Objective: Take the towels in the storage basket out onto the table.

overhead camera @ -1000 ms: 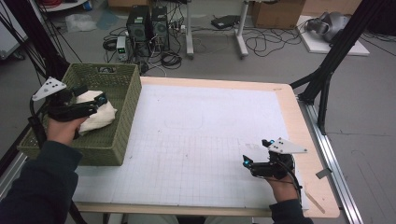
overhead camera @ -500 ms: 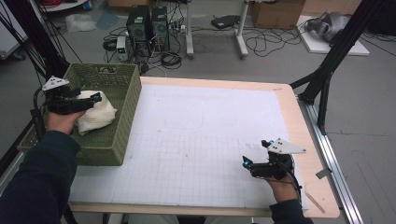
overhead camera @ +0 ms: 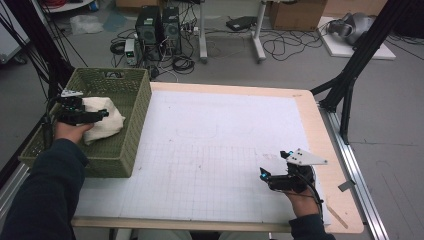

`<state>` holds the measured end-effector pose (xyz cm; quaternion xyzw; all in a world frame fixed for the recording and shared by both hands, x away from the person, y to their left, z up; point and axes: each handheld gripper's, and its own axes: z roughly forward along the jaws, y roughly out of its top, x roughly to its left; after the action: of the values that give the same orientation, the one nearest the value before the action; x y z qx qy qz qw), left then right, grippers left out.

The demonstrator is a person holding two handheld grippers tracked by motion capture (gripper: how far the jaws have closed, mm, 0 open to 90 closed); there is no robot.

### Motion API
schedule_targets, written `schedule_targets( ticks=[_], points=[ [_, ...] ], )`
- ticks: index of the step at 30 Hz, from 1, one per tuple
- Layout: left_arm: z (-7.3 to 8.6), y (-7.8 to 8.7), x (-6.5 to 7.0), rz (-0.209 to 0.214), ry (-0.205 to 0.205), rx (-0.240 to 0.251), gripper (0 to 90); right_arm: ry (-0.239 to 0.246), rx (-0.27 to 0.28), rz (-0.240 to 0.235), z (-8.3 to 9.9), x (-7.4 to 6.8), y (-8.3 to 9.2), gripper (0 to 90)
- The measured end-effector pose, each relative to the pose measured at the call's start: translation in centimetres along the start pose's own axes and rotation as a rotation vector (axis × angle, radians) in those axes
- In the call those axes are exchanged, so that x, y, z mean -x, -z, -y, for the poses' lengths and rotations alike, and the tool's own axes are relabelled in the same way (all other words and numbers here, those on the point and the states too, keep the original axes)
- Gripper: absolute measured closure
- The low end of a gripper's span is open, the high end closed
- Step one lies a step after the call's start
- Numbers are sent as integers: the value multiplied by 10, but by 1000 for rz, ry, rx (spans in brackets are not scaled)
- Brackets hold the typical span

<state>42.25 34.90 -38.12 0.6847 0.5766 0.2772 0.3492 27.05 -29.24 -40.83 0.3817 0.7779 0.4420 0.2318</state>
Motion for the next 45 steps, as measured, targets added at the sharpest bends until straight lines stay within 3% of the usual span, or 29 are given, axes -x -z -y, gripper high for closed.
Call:
schedule_targets(
  ticks=[3,11,15,18,20,21,22,23,27,32,33,34,37,39,40,45],
  points=[
    [4,-8,-3,-52,27,-54,183,0,-2,-3,0,-1,-1,56],
    [11,-19,-6,-65,43,-182,225,-3,-2,0,2,0,0,56],
    [15,-22,-6,-49,55,-228,263,-3,-8,-3,2,0,-1,56],
    [15,-21,-6,-34,46,-248,342,0,-8,-4,2,0,-1,56],
    [16,-22,-6,-28,38,-265,442,0,-9,-4,2,-1,-1,56],
    [18,-22,-6,-14,33,-276,442,0,-9,-4,2,-1,-1,56],
    [17,-21,-4,8,6,-286,563,1,-8,-2,1,-1,-1,56],
    [17,-20,-4,20,-8,-285,624,0,-7,-2,1,0,-1,57],
    [11,-12,-4,3,-26,-221,729,-9,-6,-1,2,0,1,57],
    [3,4,-6,10,21,-93,740,-14,6,4,1,1,4,57],
    [3,4,-6,10,21,-93,741,-14,6,4,1,1,4,57],
    [1,11,-8,8,34,-39,744,-18,4,3,1,1,4,57],
    [-3,24,-10,16,41,45,745,-14,9,3,1,1,5,57],
    [-3,28,-10,19,45,69,747,-13,9,2,0,0,5,57],
    [-6,38,-12,39,58,134,748,-17,9,0,0,0,4,57],
    [-12,58,-8,88,46,238,747,-10,6,-6,-1,-1,2,57]
  ],
)
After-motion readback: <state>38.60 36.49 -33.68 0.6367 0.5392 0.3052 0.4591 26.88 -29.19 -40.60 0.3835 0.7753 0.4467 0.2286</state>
